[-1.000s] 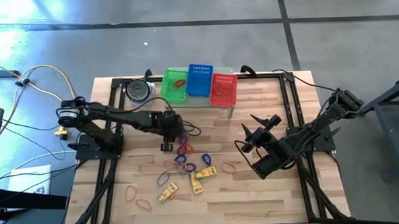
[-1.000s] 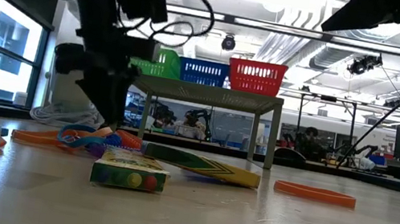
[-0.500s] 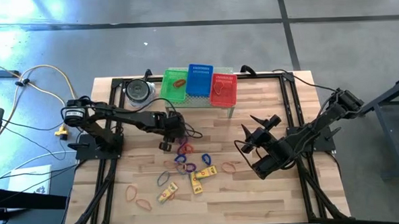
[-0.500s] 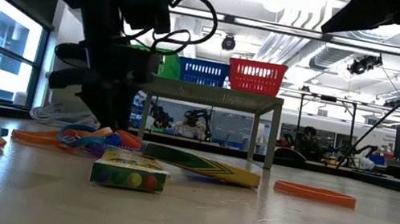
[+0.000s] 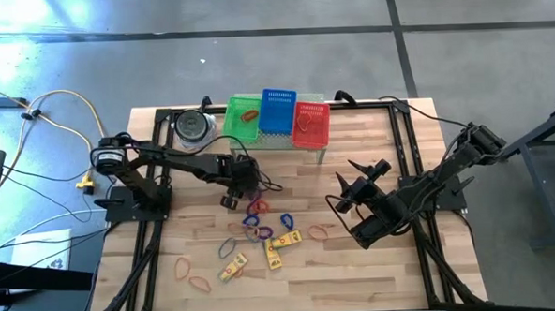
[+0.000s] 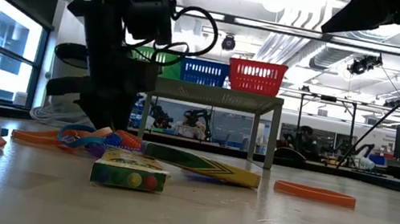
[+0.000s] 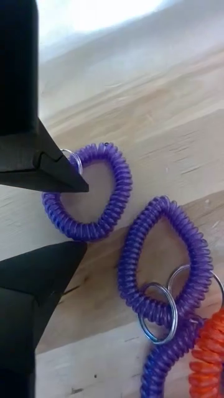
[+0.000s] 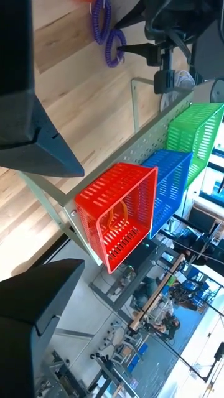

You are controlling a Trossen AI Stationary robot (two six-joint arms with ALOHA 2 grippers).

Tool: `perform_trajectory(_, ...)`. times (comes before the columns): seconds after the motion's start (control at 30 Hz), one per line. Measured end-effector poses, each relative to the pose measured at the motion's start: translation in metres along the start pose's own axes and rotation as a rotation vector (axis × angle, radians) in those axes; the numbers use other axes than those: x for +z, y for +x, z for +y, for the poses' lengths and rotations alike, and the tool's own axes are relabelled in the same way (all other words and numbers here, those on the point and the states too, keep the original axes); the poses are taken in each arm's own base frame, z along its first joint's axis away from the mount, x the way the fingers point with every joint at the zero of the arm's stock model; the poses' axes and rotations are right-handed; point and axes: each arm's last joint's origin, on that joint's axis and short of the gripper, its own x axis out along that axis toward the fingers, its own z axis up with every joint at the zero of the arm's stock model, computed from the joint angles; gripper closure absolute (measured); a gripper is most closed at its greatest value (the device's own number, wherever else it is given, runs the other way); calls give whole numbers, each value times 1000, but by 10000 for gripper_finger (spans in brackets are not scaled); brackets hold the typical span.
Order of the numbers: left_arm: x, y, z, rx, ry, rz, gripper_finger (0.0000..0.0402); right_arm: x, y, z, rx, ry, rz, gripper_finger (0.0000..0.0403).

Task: Pick & Place Office Desk Supplies
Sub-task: Put the violet spring keychain into the green bin on the shelf

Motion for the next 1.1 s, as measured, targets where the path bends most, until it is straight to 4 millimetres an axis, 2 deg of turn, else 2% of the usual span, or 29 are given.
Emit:
perform_trajectory(0.3,-3,3,-3,-50,40,28,266,0,0,0,1,3,-1,188)
perform_trajectory(0.57,-8,5,1,-98,-56,18,271,0,0,0,1,3,-1,188)
perform_trajectory(0.67,-9,5,2,-99,-59,21,294,0,0,0,1,3,-1,188)
perform_trajectory(0.9,-10,5,3,-102,-61,25,385,0,0,0,1,-4,-1,188)
perform_trajectory(1.1,-9,5,1,-108,-38,16,396,0,0,0,1,-4,-1,188)
